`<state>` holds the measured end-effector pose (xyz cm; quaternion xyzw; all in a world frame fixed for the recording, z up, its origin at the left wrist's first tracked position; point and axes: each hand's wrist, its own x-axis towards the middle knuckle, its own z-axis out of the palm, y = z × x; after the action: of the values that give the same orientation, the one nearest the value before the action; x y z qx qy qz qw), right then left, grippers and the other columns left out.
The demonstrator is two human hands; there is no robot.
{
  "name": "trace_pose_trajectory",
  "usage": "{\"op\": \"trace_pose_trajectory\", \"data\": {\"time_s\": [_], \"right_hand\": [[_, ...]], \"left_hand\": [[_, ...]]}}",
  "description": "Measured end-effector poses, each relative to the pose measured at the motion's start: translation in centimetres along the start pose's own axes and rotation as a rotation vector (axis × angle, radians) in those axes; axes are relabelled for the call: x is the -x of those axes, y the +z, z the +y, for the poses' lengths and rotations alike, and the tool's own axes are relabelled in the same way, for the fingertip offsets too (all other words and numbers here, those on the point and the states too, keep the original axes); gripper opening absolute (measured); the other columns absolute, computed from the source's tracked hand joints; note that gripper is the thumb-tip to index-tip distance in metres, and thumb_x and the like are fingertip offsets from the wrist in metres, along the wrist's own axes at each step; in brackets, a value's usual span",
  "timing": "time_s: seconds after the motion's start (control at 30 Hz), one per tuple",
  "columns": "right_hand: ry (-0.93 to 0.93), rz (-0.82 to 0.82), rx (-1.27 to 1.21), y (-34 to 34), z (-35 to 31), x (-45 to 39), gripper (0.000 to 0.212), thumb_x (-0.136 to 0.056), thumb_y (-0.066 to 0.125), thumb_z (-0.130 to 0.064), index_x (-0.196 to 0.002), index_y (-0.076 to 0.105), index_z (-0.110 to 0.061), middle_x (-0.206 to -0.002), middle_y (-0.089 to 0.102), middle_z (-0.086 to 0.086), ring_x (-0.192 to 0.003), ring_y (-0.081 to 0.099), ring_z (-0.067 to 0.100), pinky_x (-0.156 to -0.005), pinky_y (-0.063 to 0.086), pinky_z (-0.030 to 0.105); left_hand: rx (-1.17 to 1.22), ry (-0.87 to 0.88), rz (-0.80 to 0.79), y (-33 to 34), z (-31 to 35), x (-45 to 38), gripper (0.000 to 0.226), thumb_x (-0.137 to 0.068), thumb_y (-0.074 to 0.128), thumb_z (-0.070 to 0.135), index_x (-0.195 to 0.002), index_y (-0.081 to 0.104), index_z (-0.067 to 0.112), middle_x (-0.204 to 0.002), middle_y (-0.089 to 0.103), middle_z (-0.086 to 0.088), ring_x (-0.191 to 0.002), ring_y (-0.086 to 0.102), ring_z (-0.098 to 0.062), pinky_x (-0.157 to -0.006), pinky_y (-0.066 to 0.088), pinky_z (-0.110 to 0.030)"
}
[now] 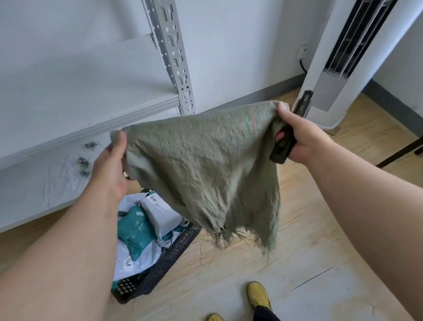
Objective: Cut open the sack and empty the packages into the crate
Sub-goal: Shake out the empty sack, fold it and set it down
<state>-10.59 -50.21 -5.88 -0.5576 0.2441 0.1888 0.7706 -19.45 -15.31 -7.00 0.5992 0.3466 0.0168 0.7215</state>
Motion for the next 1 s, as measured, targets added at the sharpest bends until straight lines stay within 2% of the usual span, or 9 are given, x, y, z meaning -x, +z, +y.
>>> {"op": "trace_pose_trajectory", "data": {"time_s": [0.07, 0.17, 0.33, 0.47, 0.63, 0.73, 0.8, 0.9, 1.0], "right_hand": [[0.013, -0.012, 0.265, -0.4, -0.1, 0.1, 0.029, -0.077, 0.080, -0.029, -0.091, 0.060, -0.013, -0.077, 0.056, 0.001, -0.057, 0.050, 0.012, -0.054, 0.045, 0.023], [-0.106, 0.142, 0.414, -1.2, -0.2, 0.1, 0.033, -0.076, 0.081, -0.028, -0.093, 0.057, -0.013, -0.078, 0.053, 0.003, -0.061, 0.046, 0.015, -0.058, 0.044, 0.027], [-0.088, 0.127, 0.680, -1.5, 0.1, 0.5, 0.034, -0.077, 0.079, -0.033, -0.090, 0.056, -0.011, -0.073, 0.054, 0.004, -0.057, 0.047, 0.017, -0.057, 0.044, 0.029], [-0.096, 0.153, 0.527, -1.9, 0.9, 0.2, 0.037, -0.078, 0.080, -0.030, -0.091, 0.051, -0.011, -0.072, 0.050, 0.004, -0.053, 0.044, 0.016, -0.055, 0.045, 0.029], [-0.117, 0.192, 0.673, -2.6, 2.3, 0.1, 0.029, -0.082, 0.076, -0.022, -0.098, 0.055, -0.010, -0.077, 0.057, 0.007, -0.056, 0.048, 0.016, -0.055, 0.045, 0.027], [-0.056, 0.194, 0.820, -3.0, 3.0, 0.1, 0.027, -0.081, 0.076, -0.025, -0.093, 0.057, -0.009, -0.074, 0.059, 0.009, -0.053, 0.049, 0.019, -0.053, 0.043, 0.028], [-0.064, 0.238, 0.754, -3.6, 3.5, -0.2, 0.025, -0.081, 0.077, -0.020, -0.092, 0.059, -0.007, -0.072, 0.059, 0.011, -0.053, 0.050, 0.021, -0.054, 0.043, 0.030], [-0.120, 0.331, 0.638, -4.3, 3.7, -0.4, 0.023, -0.079, 0.078, -0.016, -0.082, 0.056, -0.010, -0.083, 0.060, 0.015, -0.053, 0.055, 0.022, -0.061, 0.051, 0.034], [-0.164, 0.352, 0.670, -4.9, 2.7, -0.6, 0.046, -0.076, 0.081, -0.017, -0.111, 0.052, -0.011, -0.093, 0.059, 0.008, -0.058, 0.058, 0.019, -0.065, 0.054, 0.035]], "left_hand": [[-0.295, -0.060, -0.109, -0.5, -0.9, 0.7, 0.056, -0.071, 0.076, 0.052, -0.113, 0.060, 0.018, -0.118, 0.065, 0.002, -0.109, 0.060, -0.015, -0.105, 0.039, -0.044], [-0.322, -0.049, -0.051, -1.5, -1.9, 1.0, 0.031, -0.073, 0.081, 0.031, -0.094, 0.061, 0.021, -0.102, 0.069, -0.002, -0.081, 0.069, -0.005, -0.092, 0.046, -0.030], [-0.414, -0.062, 0.012, -2.7, -3.0, 0.9, 0.050, -0.061, 0.087, 0.042, -0.101, 0.066, 0.022, -0.110, 0.069, -0.001, -0.109, 0.062, -0.023, -0.103, 0.041, -0.043], [-0.435, -0.043, 0.034, -3.9, -3.6, -0.2, 0.088, -0.040, 0.089, 0.056, -0.116, 0.061, 0.023, -0.115, 0.069, 0.001, -0.106, 0.065, -0.023, -0.099, 0.048, -0.046], [-0.545, 0.032, 0.215, -4.0, -3.9, 1.1, 0.072, -0.074, 0.082, 0.031, -0.135, 0.045, 0.025, -0.139, 0.050, -0.005, -0.118, 0.052, -0.022, -0.099, 0.041, -0.037], [-0.731, 0.043, 0.087, -4.3, -4.7, 1.2, 0.078, -0.075, 0.082, 0.024, -0.137, 0.036, 0.035, -0.141, 0.047, -0.011, -0.124, 0.049, -0.028, -0.095, 0.045, -0.038], [-0.807, 0.127, 0.101, -4.0, -4.7, 1.6, 0.066, -0.078, 0.079, 0.018, -0.133, 0.046, 0.035, -0.138, 0.050, -0.009, -0.121, 0.051, -0.027, -0.082, 0.045, -0.030], [-0.986, 0.210, 0.012, -3.0, -4.8, 1.8, 0.054, -0.077, 0.079, 0.014, -0.126, 0.060, 0.028, -0.138, 0.053, -0.008, -0.124, 0.050, -0.028, -0.098, 0.044, -0.035], [-1.088, 0.235, 0.060, -1.7, -4.7, 1.8, 0.044, -0.076, 0.080, 0.017, -0.117, 0.066, 0.021, -0.123, 0.063, -0.010, -0.113, 0.056, -0.030, -0.094, 0.045, -0.036]]}}
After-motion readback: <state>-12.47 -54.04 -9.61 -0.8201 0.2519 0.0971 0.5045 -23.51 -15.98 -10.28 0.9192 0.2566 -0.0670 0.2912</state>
